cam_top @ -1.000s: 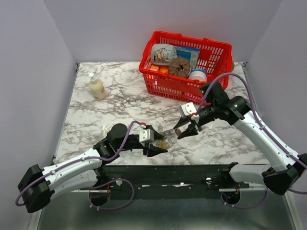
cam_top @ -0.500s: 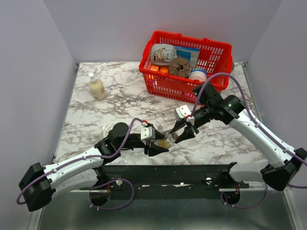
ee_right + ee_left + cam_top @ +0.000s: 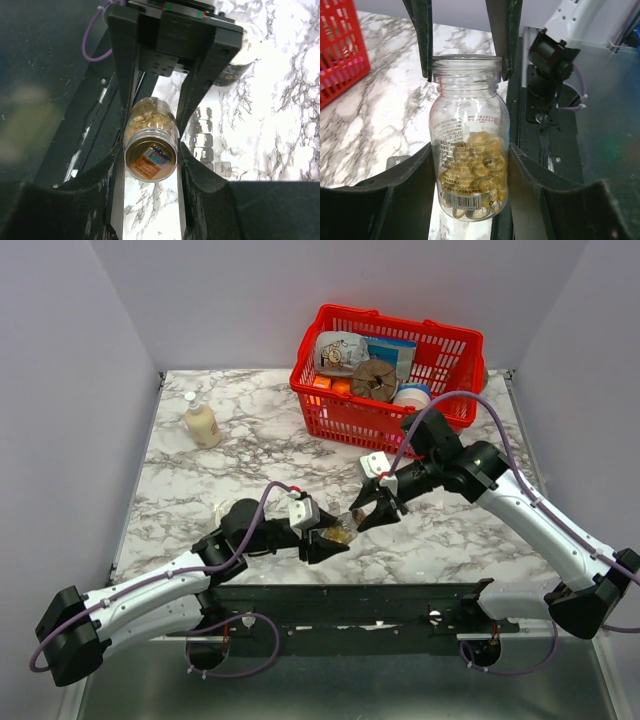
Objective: Sort the pills into containers
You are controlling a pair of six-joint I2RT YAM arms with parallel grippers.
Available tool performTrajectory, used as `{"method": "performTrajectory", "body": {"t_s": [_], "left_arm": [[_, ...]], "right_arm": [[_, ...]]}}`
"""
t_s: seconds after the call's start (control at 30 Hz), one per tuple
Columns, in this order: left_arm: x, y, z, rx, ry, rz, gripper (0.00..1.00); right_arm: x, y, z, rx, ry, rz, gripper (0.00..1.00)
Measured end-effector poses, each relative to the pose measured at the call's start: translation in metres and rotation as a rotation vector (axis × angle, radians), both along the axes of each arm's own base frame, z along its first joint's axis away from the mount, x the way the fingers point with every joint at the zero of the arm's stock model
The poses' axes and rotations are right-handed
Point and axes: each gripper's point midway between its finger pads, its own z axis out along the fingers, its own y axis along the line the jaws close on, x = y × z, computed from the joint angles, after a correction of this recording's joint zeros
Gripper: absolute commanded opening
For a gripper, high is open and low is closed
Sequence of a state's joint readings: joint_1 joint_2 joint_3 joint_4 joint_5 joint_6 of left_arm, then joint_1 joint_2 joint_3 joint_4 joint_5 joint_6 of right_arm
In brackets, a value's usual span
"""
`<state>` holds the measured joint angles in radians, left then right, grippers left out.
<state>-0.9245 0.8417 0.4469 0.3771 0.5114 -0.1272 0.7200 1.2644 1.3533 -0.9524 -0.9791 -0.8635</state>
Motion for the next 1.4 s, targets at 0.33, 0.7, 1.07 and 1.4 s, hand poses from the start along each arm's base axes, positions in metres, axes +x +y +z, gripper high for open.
{"method": "performTrajectory", "body": {"t_s": [0.33,0.7,1.07,1.4], "left_arm": [[0.039,0.014,-0.009,0.054,-0.046,0.227,0.00],[0.057,0.020,0.001,0.078,-0.153,0.306,0.00],[0.038,0.021,0.025,0.051,-0.207,0.206,0.00],[0.019,0.017,0.016,0.064,-0.124,0.107,0.00]], "right_arm": [[0.040,0.024,-0.009,-0.024,0.263,-0.337,0.09],[0.053,0.036,-0.010,-0.054,0.418,-0.451,0.66],[0.041,0.027,0.005,-0.059,0.317,-0.324,1.00],[0.029,0.009,0.039,-0.006,0.029,-0.152,1.00]]}}
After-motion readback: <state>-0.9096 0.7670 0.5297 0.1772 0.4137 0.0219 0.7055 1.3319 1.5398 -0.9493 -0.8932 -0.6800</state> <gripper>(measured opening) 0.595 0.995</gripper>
